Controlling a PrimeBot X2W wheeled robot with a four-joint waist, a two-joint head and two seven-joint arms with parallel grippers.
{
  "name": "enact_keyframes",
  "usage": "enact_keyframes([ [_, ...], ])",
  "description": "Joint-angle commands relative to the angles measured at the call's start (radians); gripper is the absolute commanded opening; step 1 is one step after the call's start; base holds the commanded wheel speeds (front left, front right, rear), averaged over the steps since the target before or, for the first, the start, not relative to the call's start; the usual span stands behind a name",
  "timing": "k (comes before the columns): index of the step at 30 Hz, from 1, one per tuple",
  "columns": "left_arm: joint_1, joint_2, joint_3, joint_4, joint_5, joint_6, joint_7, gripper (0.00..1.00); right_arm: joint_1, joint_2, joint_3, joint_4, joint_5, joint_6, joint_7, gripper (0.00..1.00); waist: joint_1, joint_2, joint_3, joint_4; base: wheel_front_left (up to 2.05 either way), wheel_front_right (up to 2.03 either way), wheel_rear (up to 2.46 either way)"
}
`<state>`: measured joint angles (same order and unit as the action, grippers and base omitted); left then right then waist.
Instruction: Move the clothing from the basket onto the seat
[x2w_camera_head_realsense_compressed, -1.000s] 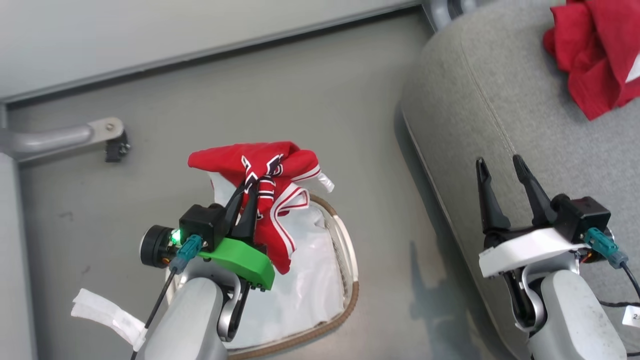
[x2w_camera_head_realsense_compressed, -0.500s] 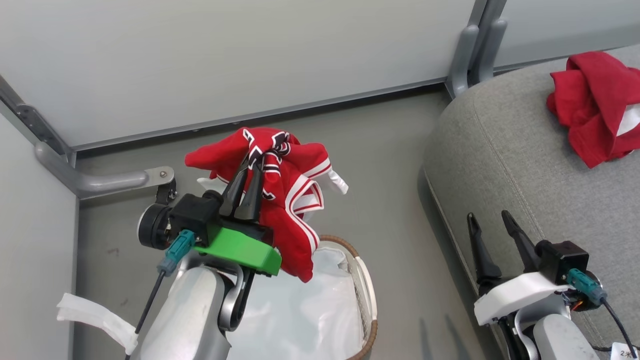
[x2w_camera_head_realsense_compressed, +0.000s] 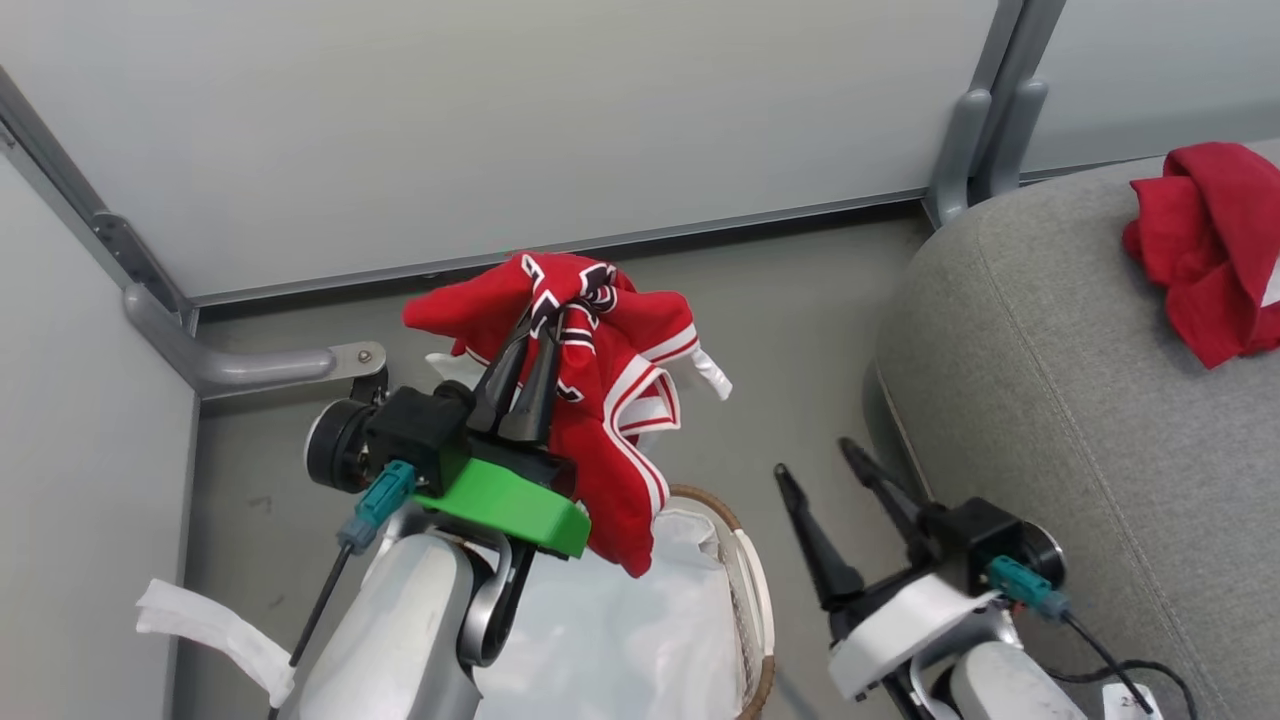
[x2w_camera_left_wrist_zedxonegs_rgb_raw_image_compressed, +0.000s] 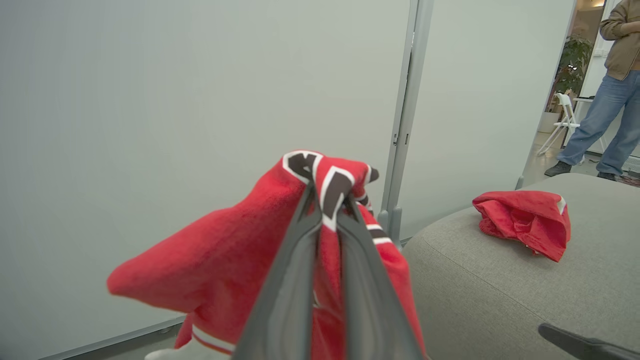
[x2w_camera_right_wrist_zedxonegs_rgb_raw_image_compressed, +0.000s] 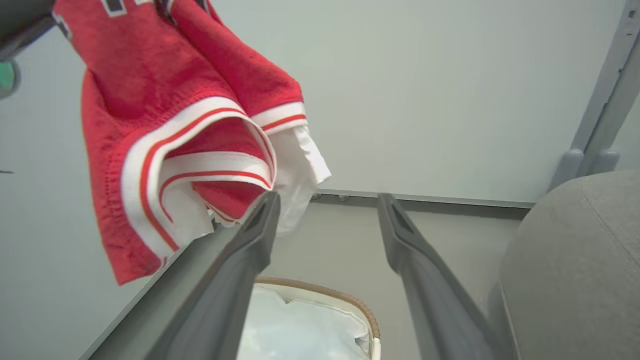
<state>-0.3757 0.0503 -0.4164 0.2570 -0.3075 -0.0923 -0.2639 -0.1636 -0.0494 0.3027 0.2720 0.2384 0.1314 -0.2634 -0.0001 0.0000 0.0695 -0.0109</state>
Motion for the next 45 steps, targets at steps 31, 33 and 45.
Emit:
enact_keyframes([
  [31,-0.074,0.001,-0.174,-0.025,-0.101,0.049,-0.001,0.00,-0.265,-0.004,0.352,0.210,0.098,-0.001,-0.002,0.00,0.0001,0.0000,0.055,0.167,0.00,0.00,0.00],
  [33,-0.072,0.001,-0.169,-0.024,-0.097,0.050,-0.001,0.00,-0.263,-0.004,0.349,0.210,0.098,-0.001,-0.002,0.00,0.0001,0.0000,0.054,0.161,0.00,0.00,0.00],
  [45,-0.065,0.001,-0.164,-0.021,-0.094,0.046,-0.001,0.00,-0.255,-0.004,0.339,0.196,0.101,-0.001,-0.002,0.00,0.0001,0.0000,0.051,0.143,0.00,0.00,0.00],
])
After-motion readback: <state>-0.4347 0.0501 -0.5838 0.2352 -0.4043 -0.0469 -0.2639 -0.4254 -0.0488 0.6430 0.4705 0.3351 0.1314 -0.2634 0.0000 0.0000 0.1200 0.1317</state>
